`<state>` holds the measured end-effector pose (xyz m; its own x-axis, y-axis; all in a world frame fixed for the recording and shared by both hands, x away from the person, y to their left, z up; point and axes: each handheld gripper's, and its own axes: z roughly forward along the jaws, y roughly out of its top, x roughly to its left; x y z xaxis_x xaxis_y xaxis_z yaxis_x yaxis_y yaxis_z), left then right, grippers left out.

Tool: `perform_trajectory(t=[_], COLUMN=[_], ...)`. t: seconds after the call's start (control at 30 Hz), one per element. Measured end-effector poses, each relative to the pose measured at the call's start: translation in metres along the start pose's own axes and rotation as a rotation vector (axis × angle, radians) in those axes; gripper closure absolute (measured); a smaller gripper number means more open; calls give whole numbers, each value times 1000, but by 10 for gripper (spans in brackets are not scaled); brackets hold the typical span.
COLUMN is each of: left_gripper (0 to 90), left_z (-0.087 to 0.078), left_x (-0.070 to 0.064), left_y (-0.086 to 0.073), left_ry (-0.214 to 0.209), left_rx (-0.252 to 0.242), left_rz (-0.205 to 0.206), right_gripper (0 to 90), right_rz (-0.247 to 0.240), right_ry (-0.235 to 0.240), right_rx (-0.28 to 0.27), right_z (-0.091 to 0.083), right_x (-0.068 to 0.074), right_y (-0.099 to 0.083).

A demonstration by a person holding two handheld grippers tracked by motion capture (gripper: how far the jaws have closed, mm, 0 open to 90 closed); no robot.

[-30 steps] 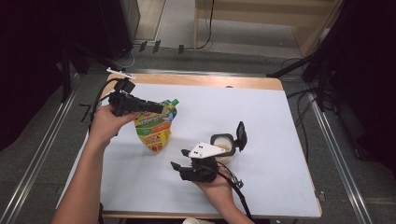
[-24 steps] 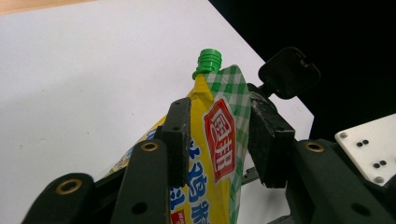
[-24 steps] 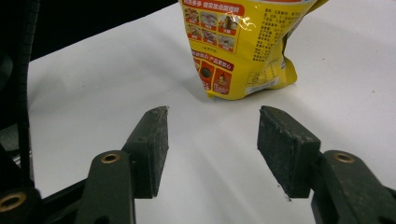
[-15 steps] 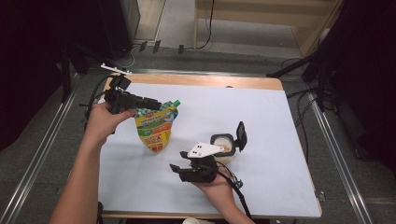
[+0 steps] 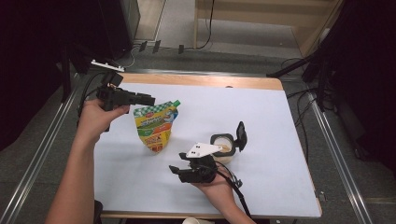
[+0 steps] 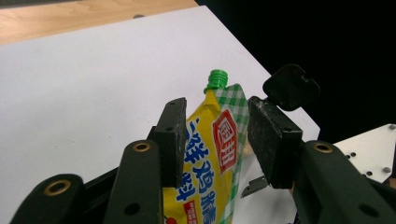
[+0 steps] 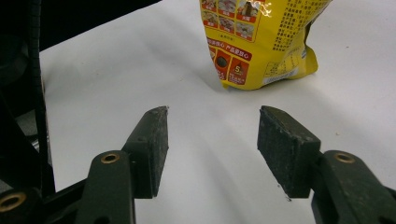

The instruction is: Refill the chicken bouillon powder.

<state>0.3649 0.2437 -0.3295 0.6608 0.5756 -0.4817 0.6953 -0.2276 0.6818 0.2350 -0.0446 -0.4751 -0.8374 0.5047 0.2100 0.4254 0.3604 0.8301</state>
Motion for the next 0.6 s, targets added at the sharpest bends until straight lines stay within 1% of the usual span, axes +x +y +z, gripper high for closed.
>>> perform_trajectory(t=[0.03,0.07,0.17,0.23,0.3,0.37,0.43,0.5,0.53,0.57,0.6], left_gripper=[577,577,553,533,520,503,480,464,454,449,438], left_z=[-1,-4,-8,-10,-12,-14,-17,-18,-18,-19,-19], left_x=[1,2,3,4,6,8,13,16,16,20,21], left_y=[0,0,-1,-1,-2,-2,-4,-5,-5,-7,-8], left_ry=[1,13,32,61,76,77,85,99,99,116,122], left_rx=[-13,-28,-46,-50,-56,-60,-70,-73,-73,-91,-98], left_rz=[-5,-2,0,1,6,1,-4,-2,-2,-1,-3], right_gripper=[442,442,442,443,443,443,443,443,443,446,447], right_rz=[-6,-10,-22,-27,-24,-22,-30,-26,-24,-19,-13], right_ry=[0,1,-2,-3,1,3,-3,-2,-3,-4,-6], right_rx=[-2,-1,-1,-1,-1,5,10,4,3,2,1], right_z=[-1,-1,-3,-5,-5,-6,-9,-12,-13,-15,-16], right_x=[0,0,2,2,2,2,1,0,-2,-3,-4], right_y=[1,1,3,4,5,5,7,9,10,10,11])
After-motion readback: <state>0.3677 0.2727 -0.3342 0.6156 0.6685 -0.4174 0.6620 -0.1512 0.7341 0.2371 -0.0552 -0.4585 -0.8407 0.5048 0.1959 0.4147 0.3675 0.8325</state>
